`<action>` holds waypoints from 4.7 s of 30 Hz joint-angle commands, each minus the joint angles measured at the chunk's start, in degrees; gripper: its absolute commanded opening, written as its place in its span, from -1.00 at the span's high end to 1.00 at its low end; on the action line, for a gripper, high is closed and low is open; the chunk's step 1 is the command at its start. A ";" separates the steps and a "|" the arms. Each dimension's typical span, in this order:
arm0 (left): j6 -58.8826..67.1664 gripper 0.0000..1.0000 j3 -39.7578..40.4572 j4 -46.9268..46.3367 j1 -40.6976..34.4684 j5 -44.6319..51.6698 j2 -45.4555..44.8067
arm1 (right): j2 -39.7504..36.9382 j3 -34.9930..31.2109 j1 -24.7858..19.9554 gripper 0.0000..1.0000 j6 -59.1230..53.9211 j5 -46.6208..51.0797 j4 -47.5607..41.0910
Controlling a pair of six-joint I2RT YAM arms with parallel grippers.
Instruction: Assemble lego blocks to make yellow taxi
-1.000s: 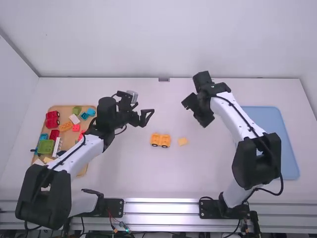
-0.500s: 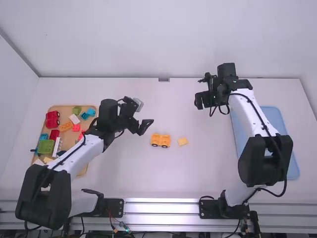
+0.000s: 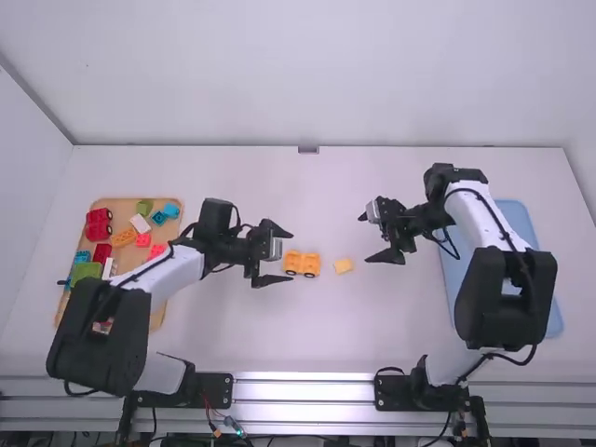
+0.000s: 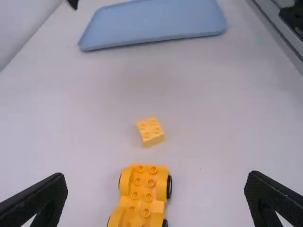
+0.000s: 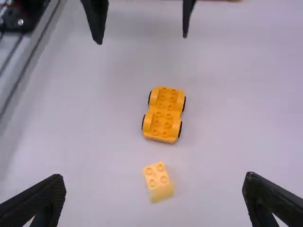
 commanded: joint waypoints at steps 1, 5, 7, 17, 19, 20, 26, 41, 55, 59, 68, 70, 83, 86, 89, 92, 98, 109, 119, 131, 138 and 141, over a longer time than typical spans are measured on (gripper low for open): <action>5.92 -0.99 -0.07 1.18 0.22 4.83 3.41 | -0.96 -3.98 1.51 -0.97 -7.26 -0.83 3.30; 5.88 -0.98 0.83 3.61 0.22 6.23 8.04 | -0.96 -9.05 3.82 -0.97 -5.09 0.94 12.74; 5.90 -0.99 1.42 3.52 0.22 6.16 9.84 | -0.96 -11.26 4.83 -0.97 0.07 1.40 18.38; 5.49 -0.99 2.38 3.32 0.22 6.05 12.35 | 5.90 -16.83 6.14 -1.00 5.86 2.80 31.32; 5.49 -0.98 2.38 3.26 0.22 6.19 12.35 | 9.03 -15.87 5.01 -0.98 5.09 1.07 30.99; 5.49 -0.98 2.38 3.19 0.22 6.14 12.35 | 11.08 -15.06 4.39 -0.98 5.07 -0.09 30.99; 5.49 -0.99 2.38 3.23 0.22 6.19 12.35 | 18.03 -10.88 3.13 -0.99 -0.46 -1.64 26.10; 5.51 -0.98 2.38 3.23 0.22 6.19 12.35 | 24.74 -6.99 3.23 -0.35 -3.41 -3.06 23.67; 5.49 -0.98 2.38 3.17 0.22 6.19 12.35 | 24.74 -7.02 7.69 0.04 9.29 2.25 30.08; 5.49 -0.98 2.36 3.17 0.22 6.16 12.35 | 24.74 -6.99 8.13 0.19 7.32 2.49 29.38; 5.49 -0.98 2.36 3.19 0.22 6.21 12.35 | 24.74 -6.99 7.50 0.14 7.08 2.32 28.02; 5.49 -0.98 2.36 3.17 0.22 6.19 12.35 | 24.74 -6.99 6.80 0.15 7.10 2.29 28.00; 5.49 -0.98 2.36 3.17 0.22 6.21 12.35 | 24.74 -9.64 5.35 0.21 7.52 -0.48 31.43; 5.49 -0.98 2.36 3.15 0.22 6.16 12.35 | 24.74 -11.47 5.49 0.33 7.50 -0.98 33.44; 5.51 -0.98 2.36 3.19 0.22 6.14 12.35 | 24.72 -12.35 5.27 0.56 7.48 -2.49 34.10; 5.49 -0.98 2.36 3.15 0.22 5.46 12.35 | 24.59 -12.33 5.27 0.63 7.48 -3.91 33.79; 3.72 -0.98 2.36 3.67 0.22 2.05 12.37 | 24.39 -7.69 5.49 0.92 7.41 -6.19 24.65; -1.51 -0.98 2.49 10.38 0.22 0.22 17.22 | 24.17 4.96 5.35 0.92 -7.02 -11.08 1.95; -1.84 -0.98 5.46 12.20 0.22 3.06 23.61 | 23.26 6.58 5.38 0.93 -6.29 -16.46 1.62; -2.08 -0.98 6.45 12.00 0.22 3.21 24.61 | 16.17 6.45 9.53 1.00 26.40 -2.16 22.25; -2.05 -0.98 6.58 12.11 0.22 3.17 24.61 | 10.86 5.53 15.10 1.00 28.83 2.25 23.21; -2.01 -0.98 6.56 12.20 0.22 3.15 24.61 | 7.23 2.64 16.83 1.00 34.34 4.70 29.88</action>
